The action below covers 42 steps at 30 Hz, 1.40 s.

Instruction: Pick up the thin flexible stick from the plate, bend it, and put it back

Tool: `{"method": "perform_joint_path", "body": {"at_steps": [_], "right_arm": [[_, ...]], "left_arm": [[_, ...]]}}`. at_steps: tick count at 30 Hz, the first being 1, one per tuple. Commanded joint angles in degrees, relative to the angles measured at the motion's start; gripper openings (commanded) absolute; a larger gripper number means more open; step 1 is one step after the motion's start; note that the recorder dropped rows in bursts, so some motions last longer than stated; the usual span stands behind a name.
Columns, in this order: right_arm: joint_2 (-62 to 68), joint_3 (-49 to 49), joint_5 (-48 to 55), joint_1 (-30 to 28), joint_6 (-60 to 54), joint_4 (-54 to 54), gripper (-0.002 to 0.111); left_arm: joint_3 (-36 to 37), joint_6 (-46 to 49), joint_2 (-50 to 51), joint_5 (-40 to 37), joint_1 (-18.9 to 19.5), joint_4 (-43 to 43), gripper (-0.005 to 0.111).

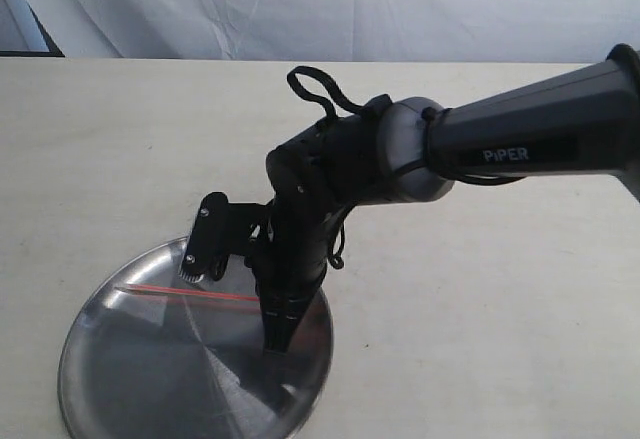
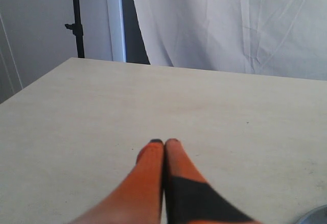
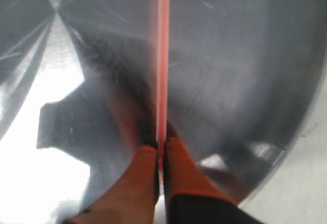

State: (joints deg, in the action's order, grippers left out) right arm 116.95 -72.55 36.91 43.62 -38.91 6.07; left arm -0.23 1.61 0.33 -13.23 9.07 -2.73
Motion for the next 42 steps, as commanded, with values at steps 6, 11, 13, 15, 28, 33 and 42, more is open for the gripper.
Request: {"method": "perform_joint_path", "body": {"at_steps": [6, 11, 13, 15, 28, 33, 42], "right_arm": [[-0.8, 0.1, -0.5, -0.2, -1.3, -0.5, -0.001], [-0.8, 0.1, -1.3, -0.2, -1.5, -0.5, -0.001], [-0.8, 0.1, -1.5, -0.2, -1.5, -0.5, -0.001], [-0.8, 0.1, -1.6, -0.2, -1.5, -0.5, -0.001], [-1.9, 0.1, 1.4, -0.2, -1.5, -0.1, -0.001], [-5.8, 0.1, 1.5, -0.2, -1.4, -0.1, -0.001], [-11.0, 0.1, 2.9, -0.2, -1.0, 2.0, -0.001]], "left_arm": [[0.2, 0.0, -0.3, -0.1, 0.0, 0.0, 0.0], [0.2, 0.0, -0.3, -0.1, 0.0, 0.0, 0.0], [0.2, 0.0, -0.3, -0.1, 0.0, 0.0, 0.0], [0.2, 0.0, -0.3, -0.1, 0.0, 0.0, 0.0], [0.2, 0.0, -0.3, -0.1, 0.0, 0.0, 0.0], [0.2, -0.5, -0.3, 8.7, 0.0, 3.9, 0.0], [0.2, -33.3, -0.3, 47.9, 0.0, -12.3, 0.0]]}}
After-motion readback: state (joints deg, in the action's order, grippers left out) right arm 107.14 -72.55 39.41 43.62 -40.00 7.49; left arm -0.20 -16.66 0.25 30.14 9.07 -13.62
